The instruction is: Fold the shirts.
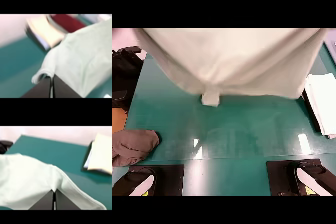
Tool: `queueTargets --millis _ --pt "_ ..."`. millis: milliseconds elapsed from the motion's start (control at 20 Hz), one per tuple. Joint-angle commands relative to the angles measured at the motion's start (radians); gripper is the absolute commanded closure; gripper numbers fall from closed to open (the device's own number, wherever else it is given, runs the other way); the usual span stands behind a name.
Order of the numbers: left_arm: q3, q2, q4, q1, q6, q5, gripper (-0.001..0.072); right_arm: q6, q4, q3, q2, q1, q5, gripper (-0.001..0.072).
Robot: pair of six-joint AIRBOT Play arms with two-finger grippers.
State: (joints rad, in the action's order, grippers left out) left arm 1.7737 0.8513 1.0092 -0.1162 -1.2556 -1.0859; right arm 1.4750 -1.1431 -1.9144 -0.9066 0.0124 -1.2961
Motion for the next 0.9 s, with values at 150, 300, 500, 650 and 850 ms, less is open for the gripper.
queueTargets --millis 150,300,500,650,850 --pt "0.23 -0.157 0.216 0.0 -0.157 0.081 0.0682 0.002 -0.117 -0.22 0.001 0.002 -0.114 0.0696" --pt "0.248 -0.152 0.307 0.001 -0.181 0.107 0.0682 0.011 -0.125 -0.137 0.035 0.002 -0.09 0.0697" --pt "0.242 -0.027 0.499 0.001 -0.241 -0.073 0.0681 0.029 -0.176 -0.108 0.008 0.002 -0.09 0.0697" --pt "0.135 0.134 0.484 0.0 -0.241 -0.148 0.068 0.029 -0.186 -0.14 -0.108 0.001 -0.171 0.0697" --pt "-0.086 0.378 0.35 0.001 -0.236 -0.1 0.068 0.025 -0.188 -0.007 -0.293 0.001 -0.209 0.0697"
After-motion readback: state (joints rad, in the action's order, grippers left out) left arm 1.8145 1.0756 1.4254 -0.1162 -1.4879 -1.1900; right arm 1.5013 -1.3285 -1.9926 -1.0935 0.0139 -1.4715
